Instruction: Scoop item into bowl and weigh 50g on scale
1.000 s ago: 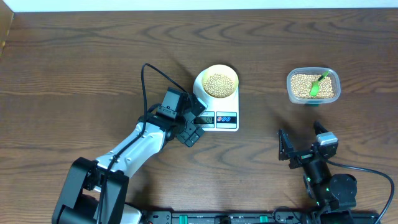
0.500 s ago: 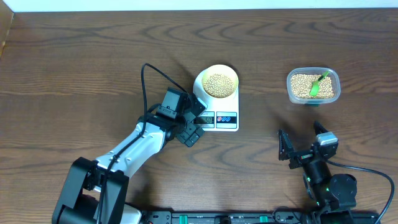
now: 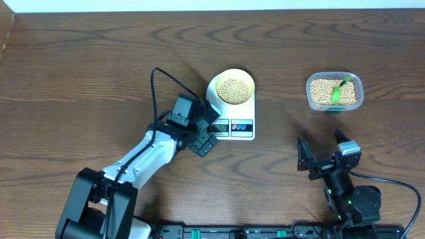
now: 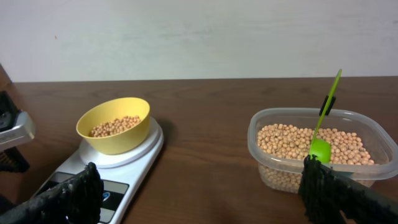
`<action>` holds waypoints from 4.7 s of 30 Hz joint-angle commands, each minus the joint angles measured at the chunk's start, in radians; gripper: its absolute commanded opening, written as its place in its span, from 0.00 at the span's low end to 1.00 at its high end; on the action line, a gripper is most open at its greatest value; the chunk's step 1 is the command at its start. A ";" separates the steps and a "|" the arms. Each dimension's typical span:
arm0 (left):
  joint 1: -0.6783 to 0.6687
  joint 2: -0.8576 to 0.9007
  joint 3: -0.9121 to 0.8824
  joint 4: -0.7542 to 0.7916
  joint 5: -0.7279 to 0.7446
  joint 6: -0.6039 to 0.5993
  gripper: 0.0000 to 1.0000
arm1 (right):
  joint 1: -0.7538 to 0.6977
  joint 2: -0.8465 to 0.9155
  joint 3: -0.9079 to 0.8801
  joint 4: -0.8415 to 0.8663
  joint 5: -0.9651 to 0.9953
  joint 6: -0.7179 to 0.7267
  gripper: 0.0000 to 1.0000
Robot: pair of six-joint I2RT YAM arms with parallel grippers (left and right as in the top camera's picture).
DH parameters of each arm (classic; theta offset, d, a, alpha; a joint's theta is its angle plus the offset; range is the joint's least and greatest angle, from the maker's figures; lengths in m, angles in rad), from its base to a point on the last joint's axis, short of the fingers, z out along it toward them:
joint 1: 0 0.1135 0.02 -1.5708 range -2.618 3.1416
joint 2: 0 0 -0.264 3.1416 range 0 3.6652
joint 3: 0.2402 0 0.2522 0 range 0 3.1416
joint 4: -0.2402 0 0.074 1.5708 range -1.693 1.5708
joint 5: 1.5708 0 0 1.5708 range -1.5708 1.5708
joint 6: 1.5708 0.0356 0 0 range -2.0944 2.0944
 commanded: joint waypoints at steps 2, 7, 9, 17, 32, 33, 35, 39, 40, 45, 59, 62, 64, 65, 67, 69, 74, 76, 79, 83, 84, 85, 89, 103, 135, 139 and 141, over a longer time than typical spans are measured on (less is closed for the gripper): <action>0.005 0.011 -0.001 -0.003 -0.006 0.017 0.98 | 0.008 -0.007 -0.002 -0.004 0.000 0.011 0.99; 0.005 0.011 -0.001 -0.002 -0.006 0.017 0.98 | 0.008 -0.007 -0.002 -0.004 0.000 0.011 0.99; 0.005 0.011 -0.001 -0.002 -0.006 0.017 0.98 | 0.008 -0.007 -0.002 -0.004 0.000 0.011 0.99; 0.005 0.011 -0.001 -0.037 -0.043 0.017 0.98 | 0.008 -0.007 -0.002 -0.004 0.000 0.011 0.99; 0.005 0.011 -0.001 -0.069 -0.116 0.017 0.98 | 0.008 -0.007 -0.002 -0.004 0.000 0.011 0.99; 0.005 0.011 -0.001 -0.069 -0.116 0.017 0.98 | 0.008 -0.007 -0.002 -0.004 0.001 0.011 0.99; 0.005 0.011 -0.001 -0.070 -0.115 0.017 0.98 | 0.008 -0.007 -0.002 -0.004 0.000 0.011 0.99; 0.005 0.011 -0.001 -0.074 -0.115 0.018 0.98 | 0.008 -0.007 -0.002 -0.004 0.001 0.011 0.99; 0.005 0.011 -0.001 -0.065 -0.114 0.018 0.98 | 0.008 -0.007 -0.002 -0.004 0.001 0.011 0.99; 0.003 -0.003 -0.001 -0.042 -0.041 0.100 0.98 | 0.008 -0.007 -0.002 -0.004 0.000 0.011 0.99; 0.002 -0.167 -0.051 -0.047 0.063 0.100 0.98 | 0.008 -0.007 -0.002 -0.004 0.000 0.011 0.99; 0.005 -0.214 -0.082 0.014 0.057 0.100 0.98 | 0.008 -0.007 -0.002 -0.004 0.000 0.011 0.99; 0.005 -0.244 -0.116 0.085 0.042 0.100 0.98 | 0.008 -0.007 -0.002 -0.004 0.000 0.011 0.99; 0.008 -0.260 -0.135 0.125 0.035 0.100 0.98 | 0.008 -0.007 -0.002 -0.004 0.000 0.011 0.99; 0.016 -0.298 -0.176 0.197 0.028 0.100 0.98 | 0.008 -0.007 -0.002 -0.004 0.001 0.011 0.99; 0.029 -0.345 -0.211 0.244 0.028 0.099 0.98 | 0.008 -0.007 -0.002 -0.004 0.000 0.011 0.99; 0.061 -0.436 -0.248 0.256 0.028 0.099 0.98 | 0.008 -0.007 -0.002 -0.004 0.000 0.011 0.99; 0.074 -0.472 -0.263 0.256 0.028 0.091 0.98 | 0.008 -0.007 -0.002 -0.004 0.000 0.011 0.99; 0.090 -0.530 -0.293 0.256 0.029 0.091 0.98 | 0.008 -0.007 -0.002 -0.004 0.000 0.011 0.99; 0.107 -0.621 -0.360 0.259 0.028 0.066 0.98 | 0.008 -0.007 -0.002 -0.004 0.000 0.011 0.99; 0.111 -0.640 -0.375 0.262 0.029 0.052 0.98 | 0.008 -0.007 -0.002 -0.004 0.001 0.011 0.99; 0.116 -0.662 -0.395 0.273 0.029 0.032 0.98 | 0.008 -0.007 -0.002 -0.004 0.000 0.011 0.99; 0.124 -0.754 -0.481 0.356 0.028 0.008 0.98 | 0.008 -0.007 -0.002 -0.004 0.000 0.011 0.99; 0.145 -1.068 -0.709 0.457 0.026 0.008 0.98 | 0.008 -0.007 -0.002 -0.004 0.000 0.011 0.99; 0.366 -1.568 -0.766 0.179 -0.124 -0.045 0.98 | 0.008 -0.007 -0.002 -0.004 0.001 0.011 0.99; 0.415 -1.568 -0.766 0.178 -0.125 -0.216 0.98 | 0.008 -0.007 -0.002 -0.004 0.000 0.011 0.99; 0.433 -1.568 -0.766 0.178 -0.126 -0.247 0.98 | 0.008 -0.007 -0.002 -0.004 0.000 0.011 0.99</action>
